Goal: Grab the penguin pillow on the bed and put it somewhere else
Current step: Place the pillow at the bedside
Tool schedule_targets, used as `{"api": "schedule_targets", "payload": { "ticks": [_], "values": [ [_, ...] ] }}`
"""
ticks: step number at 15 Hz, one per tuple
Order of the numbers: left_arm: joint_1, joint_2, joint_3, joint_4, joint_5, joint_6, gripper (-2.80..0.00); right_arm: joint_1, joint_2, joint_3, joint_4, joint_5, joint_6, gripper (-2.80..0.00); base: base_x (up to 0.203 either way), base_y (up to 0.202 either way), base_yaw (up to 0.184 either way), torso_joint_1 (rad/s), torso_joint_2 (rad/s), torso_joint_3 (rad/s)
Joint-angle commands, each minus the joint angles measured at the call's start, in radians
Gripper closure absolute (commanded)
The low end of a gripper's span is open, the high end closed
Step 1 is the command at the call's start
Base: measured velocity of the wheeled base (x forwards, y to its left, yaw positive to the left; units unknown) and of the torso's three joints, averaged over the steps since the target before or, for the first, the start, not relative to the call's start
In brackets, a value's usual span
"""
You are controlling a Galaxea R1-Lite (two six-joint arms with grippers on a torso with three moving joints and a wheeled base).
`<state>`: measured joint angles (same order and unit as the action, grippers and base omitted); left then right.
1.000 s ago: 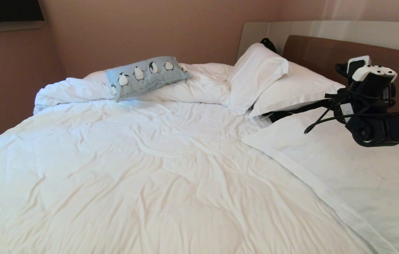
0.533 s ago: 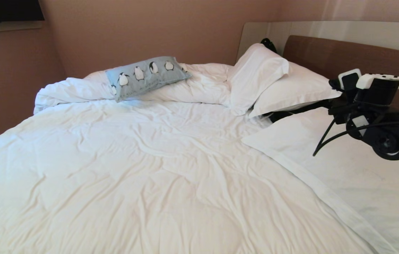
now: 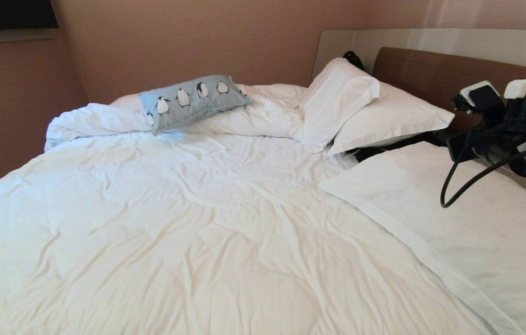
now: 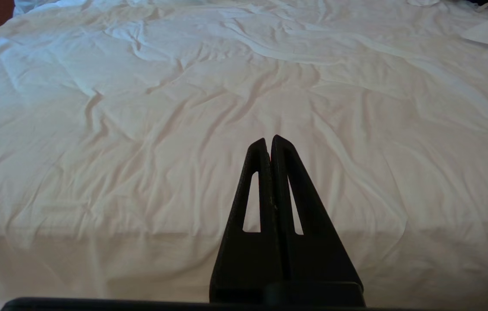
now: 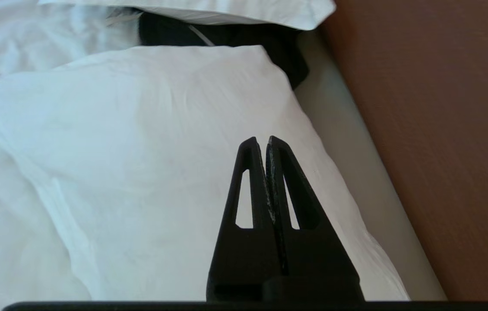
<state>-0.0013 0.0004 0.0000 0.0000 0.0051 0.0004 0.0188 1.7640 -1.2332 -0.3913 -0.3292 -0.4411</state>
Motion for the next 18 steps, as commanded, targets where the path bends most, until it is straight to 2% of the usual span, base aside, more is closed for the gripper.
{"api": "schedule_targets", "payload": {
  "ticks": [1, 4, 10, 11, 12, 18],
  "values": [
    [0.000, 0.000, 0.000, 0.000, 0.001, 0.000, 0.00, -0.025, 0.025, -0.087, 0.407, 0.131, -0.004, 0.00, 0.000, 0.000, 0.000, 0.000, 0.00, 0.000],
    [0.000, 0.000, 0.000, 0.000, 0.001, 0.001, 0.00, -0.088, 0.102, -0.230, 0.641, 0.128, -0.002, 0.00, 0.000, 0.000, 0.000, 0.000, 0.00, 0.000],
    [0.000, 0.001, 0.000, 0.000, 0.001, 0.000, 0.00, -0.119, 0.212, -0.284, 0.681, 0.082, -0.022, 0.00, 0.000, 0.000, 0.000, 0.000, 0.00, 0.000],
    [0.000, 0.001, 0.000, 0.000, 0.001, 0.000, 0.00, -0.124, 0.217, -0.275, 0.681, 0.084, -0.048, 0.00, 0.000, 0.000, 0.000, 0.000, 0.00, 0.000],
    [0.000, 0.000, 0.000, 0.000, 0.001, 0.000, 0.00, -0.125, 0.218, -0.273, 0.681, 0.084, -0.051, -2.80, 0.000, 0.000, 0.000, 0.000, 0.00, 0.000],
    [0.000, 0.000, 0.000, 0.000, 0.001, 0.001, 0.00, -0.120, 0.173, -0.222, 0.674, 0.090, -0.064, -2.80, 0.000, 0.000, 0.000, 0.000, 0.00, 0.000]
  ]
}}
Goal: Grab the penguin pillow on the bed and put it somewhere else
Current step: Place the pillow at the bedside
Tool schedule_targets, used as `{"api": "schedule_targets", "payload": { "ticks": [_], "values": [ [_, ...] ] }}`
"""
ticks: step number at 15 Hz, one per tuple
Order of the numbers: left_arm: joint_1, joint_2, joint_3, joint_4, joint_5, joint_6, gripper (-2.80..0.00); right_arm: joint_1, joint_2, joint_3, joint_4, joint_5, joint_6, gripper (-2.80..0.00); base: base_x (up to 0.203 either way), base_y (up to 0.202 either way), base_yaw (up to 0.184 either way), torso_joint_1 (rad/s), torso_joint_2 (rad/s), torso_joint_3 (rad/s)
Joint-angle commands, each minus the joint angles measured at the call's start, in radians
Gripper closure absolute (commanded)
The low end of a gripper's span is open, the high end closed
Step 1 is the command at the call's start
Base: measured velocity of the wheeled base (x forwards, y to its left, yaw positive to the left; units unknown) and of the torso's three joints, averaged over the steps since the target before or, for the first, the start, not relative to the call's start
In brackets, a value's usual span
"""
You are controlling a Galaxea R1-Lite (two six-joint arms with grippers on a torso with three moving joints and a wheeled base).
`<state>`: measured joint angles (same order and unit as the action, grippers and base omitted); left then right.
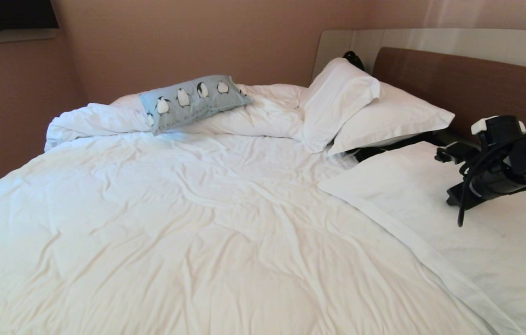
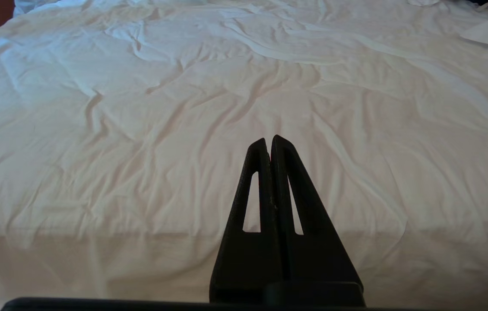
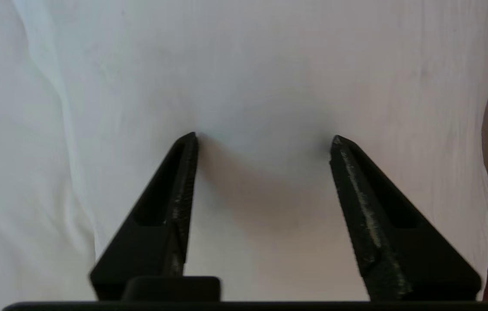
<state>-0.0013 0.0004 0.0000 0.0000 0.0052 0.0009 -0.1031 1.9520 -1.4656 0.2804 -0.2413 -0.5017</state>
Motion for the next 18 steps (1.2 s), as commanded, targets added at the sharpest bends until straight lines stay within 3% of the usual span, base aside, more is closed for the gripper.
{"api": "schedule_targets", "payload": {
  "ticks": [1, 5, 11, 14, 18],
  "values": [
    [0.000, 0.001, 0.001, 0.000, 0.001, 0.000, 0.00, 0.006, -0.037, 0.028, 0.001, 0.005, -0.011, -2.80, 0.000, 0.000, 0.000, 0.000, 0.00, 0.000],
    [0.000, 0.000, 0.000, 0.000, 0.001, -0.001, 0.00, 0.030, -0.058, 0.079, -0.003, 0.008, -0.074, -2.80, 0.000, 0.000, 0.000, 0.000, 0.00, 0.000],
    [0.000, 0.000, 0.000, 0.000, 0.001, -0.001, 0.00, -0.015, -0.049, 0.063, -0.088, 0.015, -0.068, -2.80, 0.000, 0.000, 0.000, 0.000, 0.00, 0.000],
    [0.000, 0.000, 0.000, 0.000, 0.001, 0.001, 0.00, -0.091, -0.047, 0.044, -0.115, 0.187, -0.070, -2.80, 0.000, 0.000, 0.000, 0.000, 0.00, 0.000],
    [0.000, 0.000, 0.000, 0.000, 0.001, -0.001, 0.00, -0.226, -0.026, -0.017, -0.081, 0.507, -0.072, -2.80, 0.000, 0.000, 0.000, 0.000, 0.00, 0.000]
  ]
}}
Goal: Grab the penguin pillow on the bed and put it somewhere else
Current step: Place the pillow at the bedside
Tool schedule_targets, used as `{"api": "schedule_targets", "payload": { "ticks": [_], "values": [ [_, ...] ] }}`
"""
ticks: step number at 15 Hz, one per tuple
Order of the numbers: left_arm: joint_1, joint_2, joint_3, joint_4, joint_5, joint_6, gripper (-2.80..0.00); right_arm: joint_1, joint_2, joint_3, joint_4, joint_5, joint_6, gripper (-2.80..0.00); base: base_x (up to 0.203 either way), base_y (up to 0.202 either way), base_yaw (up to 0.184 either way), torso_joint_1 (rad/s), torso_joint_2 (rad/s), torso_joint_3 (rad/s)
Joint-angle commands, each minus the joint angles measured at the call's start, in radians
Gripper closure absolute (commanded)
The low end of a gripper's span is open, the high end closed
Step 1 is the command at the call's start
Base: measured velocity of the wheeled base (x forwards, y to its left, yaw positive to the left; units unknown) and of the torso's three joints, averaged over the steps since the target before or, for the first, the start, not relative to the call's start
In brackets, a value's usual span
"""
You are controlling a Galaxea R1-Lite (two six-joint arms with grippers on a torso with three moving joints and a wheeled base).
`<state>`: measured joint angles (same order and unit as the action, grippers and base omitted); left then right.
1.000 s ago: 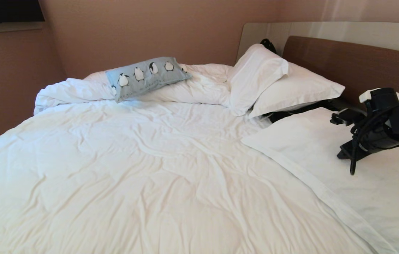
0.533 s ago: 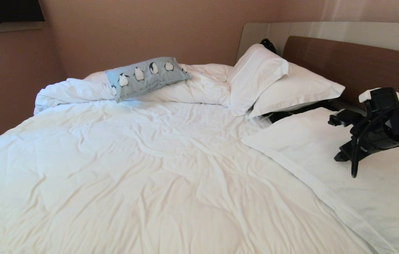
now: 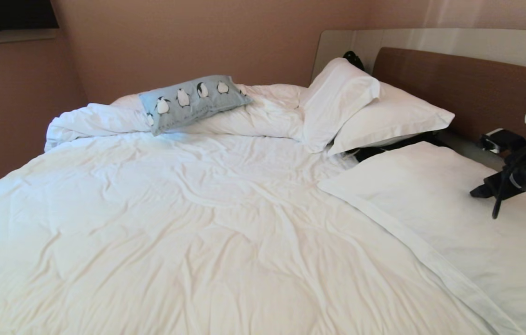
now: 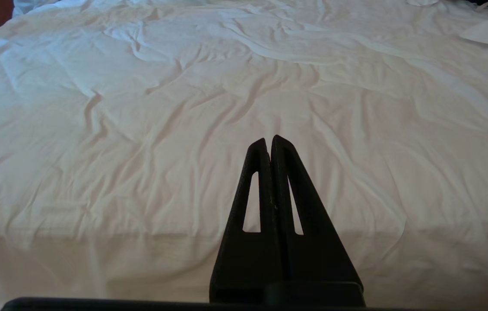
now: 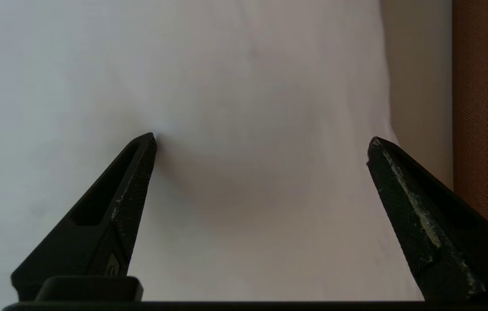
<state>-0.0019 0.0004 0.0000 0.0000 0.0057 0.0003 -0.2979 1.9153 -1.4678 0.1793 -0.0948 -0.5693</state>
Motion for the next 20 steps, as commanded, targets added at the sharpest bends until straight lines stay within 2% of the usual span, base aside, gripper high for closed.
{"api": "schedule_targets", "payload": {
  "ticks": [1, 2, 3, 6, 8, 13, 20],
  "values": [
    [0.000, 0.000, 0.000, 0.000, 0.000, 0.001, 0.00, -0.074, 0.023, -0.040, 0.056, 0.497, -0.010, -2.80, 0.000, 0.000, 0.000, 0.000, 0.00, 0.000],
    [0.000, 0.000, 0.000, 0.000, 0.000, 0.001, 0.00, -0.111, 0.036, -0.065, 0.094, 0.601, -0.023, -2.80, 0.000, 0.000, 0.000, 0.000, 0.00, 0.000],
    [0.000, 0.000, 0.000, 0.000, 0.000, 0.001, 0.00, -0.146, 0.050, -0.097, 0.144, 0.670, -0.049, -2.80, 0.000, 0.000, 0.000, 0.000, 0.00, 0.000],
    [0.000, 0.001, 0.000, 0.000, 0.000, 0.001, 0.00, -0.179, 0.079, -0.137, 0.276, 0.753, -0.189, -2.80, 0.000, 0.000, 0.000, 0.000, 0.00, 0.000],
    [0.000, 0.000, 0.000, 0.000, 0.000, 0.001, 0.00, -0.179, 0.095, -0.135, 0.302, 0.799, -0.238, -2.80, 0.000, 0.000, 0.000, 0.000, 0.00, 0.000],
    [0.000, 0.000, 0.000, 0.000, 0.000, 0.001, 0.00, -0.178, 0.103, -0.136, 0.302, 0.814, -0.241, -2.80, 0.000, 0.000, 0.000, 0.000, 0.00, 0.000],
    [0.000, 0.000, 0.000, 0.000, 0.000, 0.001, 0.00, -0.203, 0.074, -0.139, 0.301, 0.787, -0.238, -2.80, 0.000, 0.000, 0.000, 0.000, 0.00, 0.000]
  ]
}}
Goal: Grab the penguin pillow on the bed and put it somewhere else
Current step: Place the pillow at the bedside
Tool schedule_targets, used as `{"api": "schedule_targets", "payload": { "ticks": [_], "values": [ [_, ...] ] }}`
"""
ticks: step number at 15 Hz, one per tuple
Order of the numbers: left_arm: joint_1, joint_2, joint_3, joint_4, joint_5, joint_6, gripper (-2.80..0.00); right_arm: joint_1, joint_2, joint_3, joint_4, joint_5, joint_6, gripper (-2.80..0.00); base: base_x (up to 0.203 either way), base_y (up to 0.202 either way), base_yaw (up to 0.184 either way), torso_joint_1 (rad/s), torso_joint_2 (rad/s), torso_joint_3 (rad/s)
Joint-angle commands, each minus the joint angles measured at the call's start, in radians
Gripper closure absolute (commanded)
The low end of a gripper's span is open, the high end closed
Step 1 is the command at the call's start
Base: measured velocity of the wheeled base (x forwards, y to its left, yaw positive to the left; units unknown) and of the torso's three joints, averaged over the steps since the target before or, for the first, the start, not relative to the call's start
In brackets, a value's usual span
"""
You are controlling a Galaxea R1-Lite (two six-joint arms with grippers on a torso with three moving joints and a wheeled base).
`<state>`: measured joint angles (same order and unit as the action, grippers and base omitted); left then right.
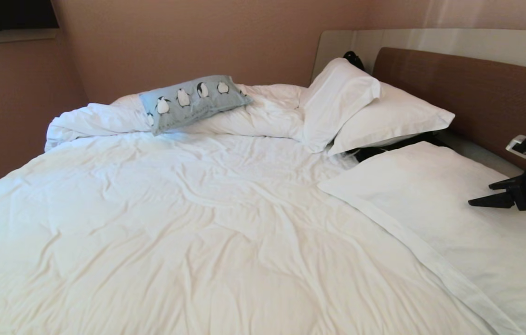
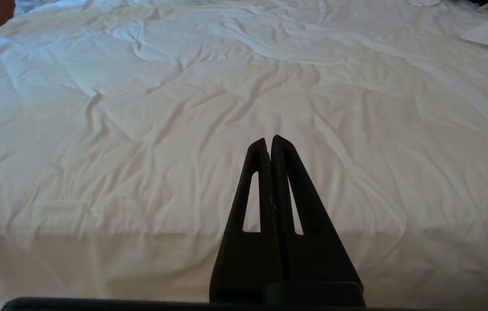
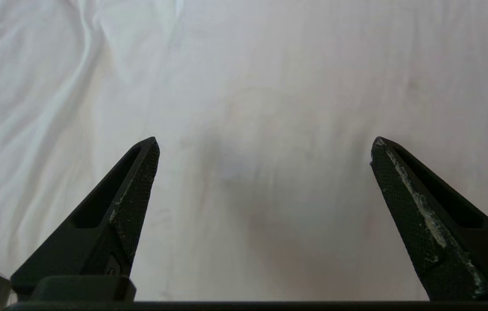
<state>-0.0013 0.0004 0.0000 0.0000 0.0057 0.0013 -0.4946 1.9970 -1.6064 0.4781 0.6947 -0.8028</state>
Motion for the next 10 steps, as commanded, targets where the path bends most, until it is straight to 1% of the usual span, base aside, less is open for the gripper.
{"api": "schedule_targets", "payload": {
  "ticks": [1, 3, 4, 5, 10],
  "values": [
    [0.000, 0.001, 0.000, 0.000, 0.000, 0.000, 0.00, -0.007, -0.007, -0.001, 0.000, -0.028, -0.004, -2.80, 0.000, 0.000, 0.000, 0.000, 0.00, 0.000],
    [0.000, 0.001, 0.000, 0.000, 0.000, 0.000, 0.00, -0.006, 0.002, -0.001, -0.004, -0.131, -0.004, -2.80, 0.000, 0.000, 0.000, 0.000, 0.00, 0.000],
    [0.000, 0.000, 0.000, 0.000, 0.000, 0.000, 0.00, -0.004, 0.005, 0.000, -0.004, -0.150, -0.004, -2.80, 0.000, 0.000, 0.000, 0.000, 0.00, 0.000],
    [0.000, 0.000, 0.000, 0.000, 0.000, 0.000, 0.00, -0.002, 0.006, -0.001, -0.004, -0.162, -0.003, -2.80, 0.000, 0.000, 0.000, 0.000, 0.00, 0.000],
    [0.000, 0.000, 0.000, 0.000, 0.000, 0.000, 0.00, -0.002, 0.037, -0.032, 0.001, -0.161, 0.004, -2.80, 0.000, 0.000, 0.000, 0.000, 0.00, 0.000]
  ]
}}
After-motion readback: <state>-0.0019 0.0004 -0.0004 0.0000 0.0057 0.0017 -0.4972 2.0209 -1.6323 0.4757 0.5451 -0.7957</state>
